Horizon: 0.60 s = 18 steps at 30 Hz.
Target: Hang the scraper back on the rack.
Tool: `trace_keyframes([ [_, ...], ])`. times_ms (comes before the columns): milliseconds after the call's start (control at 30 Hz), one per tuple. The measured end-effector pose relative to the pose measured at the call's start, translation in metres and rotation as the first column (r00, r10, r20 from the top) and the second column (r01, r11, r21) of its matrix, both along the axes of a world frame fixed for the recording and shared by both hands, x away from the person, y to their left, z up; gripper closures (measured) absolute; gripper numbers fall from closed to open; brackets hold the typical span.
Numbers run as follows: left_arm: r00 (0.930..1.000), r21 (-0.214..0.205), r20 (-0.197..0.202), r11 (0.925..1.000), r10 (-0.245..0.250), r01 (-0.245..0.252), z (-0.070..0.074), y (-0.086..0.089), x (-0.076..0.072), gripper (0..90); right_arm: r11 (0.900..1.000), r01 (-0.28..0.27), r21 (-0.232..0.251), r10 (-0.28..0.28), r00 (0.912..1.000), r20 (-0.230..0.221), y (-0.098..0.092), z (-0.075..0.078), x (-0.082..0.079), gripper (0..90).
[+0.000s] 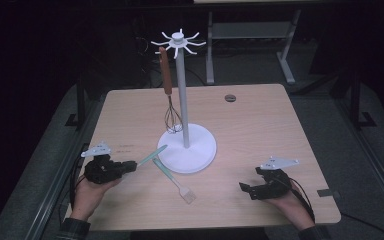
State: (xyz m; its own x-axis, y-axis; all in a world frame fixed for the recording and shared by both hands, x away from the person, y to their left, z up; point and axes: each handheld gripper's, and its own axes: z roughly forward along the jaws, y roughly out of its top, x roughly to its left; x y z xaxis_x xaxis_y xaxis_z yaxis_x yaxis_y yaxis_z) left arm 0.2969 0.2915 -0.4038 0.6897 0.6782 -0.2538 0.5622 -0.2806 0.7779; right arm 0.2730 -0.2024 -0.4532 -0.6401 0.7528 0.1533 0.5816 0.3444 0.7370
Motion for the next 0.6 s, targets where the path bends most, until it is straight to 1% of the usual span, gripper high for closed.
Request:
trace_keyframes([
  [133, 0.9987, -0.007, 0.022, 0.9989, -0.045, 0.045, 0.005, -0.017, -0.002, 82.0, 0.9998, -0.012, 0.018, 0.012, 0.9999, 0.000, 0.005, 0.002, 0.001, 14.5],
  [167, 0.9980, -0.004, 0.030, 0.9984, -0.056, 0.056, 0.007, -0.022, -0.003, 81.9, 0.9996, -0.010, 0.025, 0.010, 0.9999, -0.013, 0.006, 0.003, 0.001, 14.8],
  [267, 0.9956, -0.021, 0.030, 0.9958, -0.088, 0.089, 0.009, -0.036, -0.004, 81.9, 0.9987, -0.029, 0.041, 0.030, 0.9994, -0.017, 0.013, 0.004, 0.002, 15.4],
  [333, 0.9946, -0.032, 0.033, 0.9945, -0.099, 0.100, 0.010, -0.046, -0.004, 81.9, 0.9980, -0.038, 0.050, 0.039, 0.9991, -0.018, 0.018, 0.005, 0.002, 15.4],
  [500, 0.9912, -0.041, 0.041, 0.9911, -0.125, 0.127, 0.011, -0.065, -0.003, 81.9, 0.9945, -0.060, 0.086, 0.062, 0.9979, -0.019, 0.028, 0.008, 0.006, 15.6],
  [600, 0.9894, -0.046, 0.053, 0.9894, -0.135, 0.138, 0.012, -0.076, -0.001, 82.0, 0.9927, -0.078, 0.092, 0.080, 0.9967, -0.016, 0.034, 0.009, 0.008, 15.5],
])
